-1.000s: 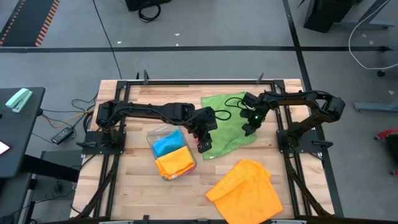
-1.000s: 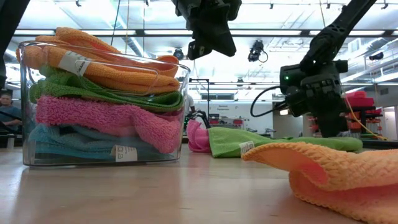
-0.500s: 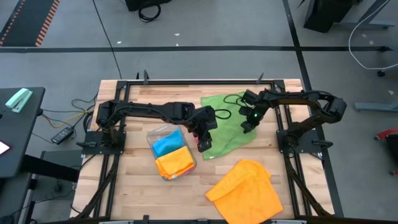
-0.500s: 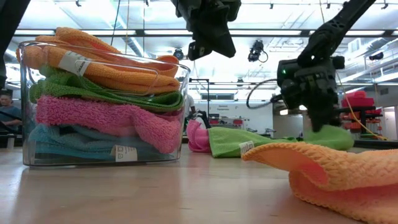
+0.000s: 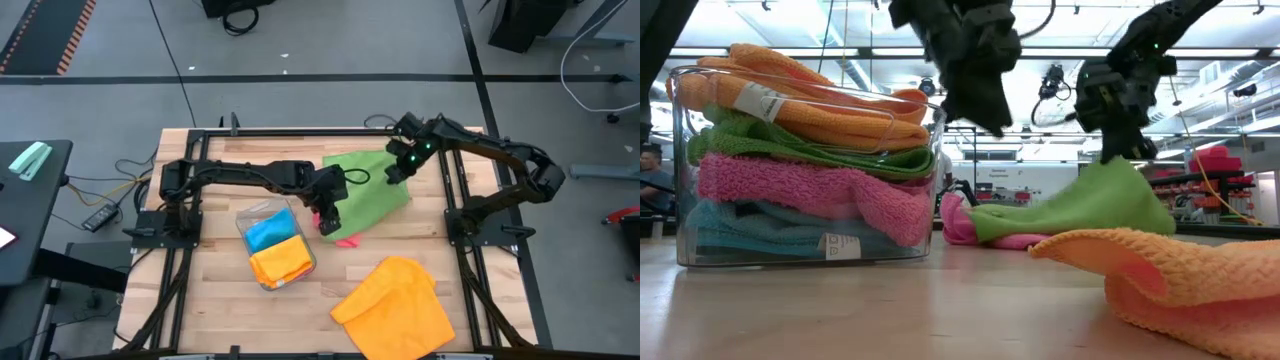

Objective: Fold microfiber towels
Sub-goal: Fold the green towel

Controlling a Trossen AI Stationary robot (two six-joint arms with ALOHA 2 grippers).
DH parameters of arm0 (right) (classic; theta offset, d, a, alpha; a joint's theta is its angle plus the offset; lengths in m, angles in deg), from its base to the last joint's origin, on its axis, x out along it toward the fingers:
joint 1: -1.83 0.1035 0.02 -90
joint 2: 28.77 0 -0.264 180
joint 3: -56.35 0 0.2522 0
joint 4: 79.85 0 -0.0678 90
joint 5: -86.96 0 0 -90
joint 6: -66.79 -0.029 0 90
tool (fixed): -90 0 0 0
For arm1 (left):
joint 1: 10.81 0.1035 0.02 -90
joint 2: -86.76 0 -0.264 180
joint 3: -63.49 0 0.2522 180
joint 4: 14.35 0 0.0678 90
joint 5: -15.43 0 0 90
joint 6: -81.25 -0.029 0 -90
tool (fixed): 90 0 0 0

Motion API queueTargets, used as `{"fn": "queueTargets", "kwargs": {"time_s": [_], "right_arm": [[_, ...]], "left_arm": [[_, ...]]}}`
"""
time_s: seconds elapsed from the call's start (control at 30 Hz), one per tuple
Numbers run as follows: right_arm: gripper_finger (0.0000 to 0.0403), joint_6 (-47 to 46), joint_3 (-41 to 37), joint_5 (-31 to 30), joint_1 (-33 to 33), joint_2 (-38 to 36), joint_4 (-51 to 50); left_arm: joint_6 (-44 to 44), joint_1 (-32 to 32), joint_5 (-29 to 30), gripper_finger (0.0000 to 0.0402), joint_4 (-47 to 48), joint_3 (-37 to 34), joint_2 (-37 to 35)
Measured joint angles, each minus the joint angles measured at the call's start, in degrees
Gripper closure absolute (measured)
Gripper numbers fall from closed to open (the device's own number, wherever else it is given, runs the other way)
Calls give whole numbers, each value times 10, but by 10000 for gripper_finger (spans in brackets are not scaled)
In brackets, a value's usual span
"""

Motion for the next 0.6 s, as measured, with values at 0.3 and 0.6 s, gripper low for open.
{"fn": "queueTargets", "kwargs": {"time_s": [0.3,0.6], "right_arm": [[400,18,70,-1,-8,-8,-34],[400,31,90,6,4,-23,-56]], "left_arm": [[-54,28,1,196,-139,-95,-1],[-39,60,1,196,-190,-127,-1]]}}
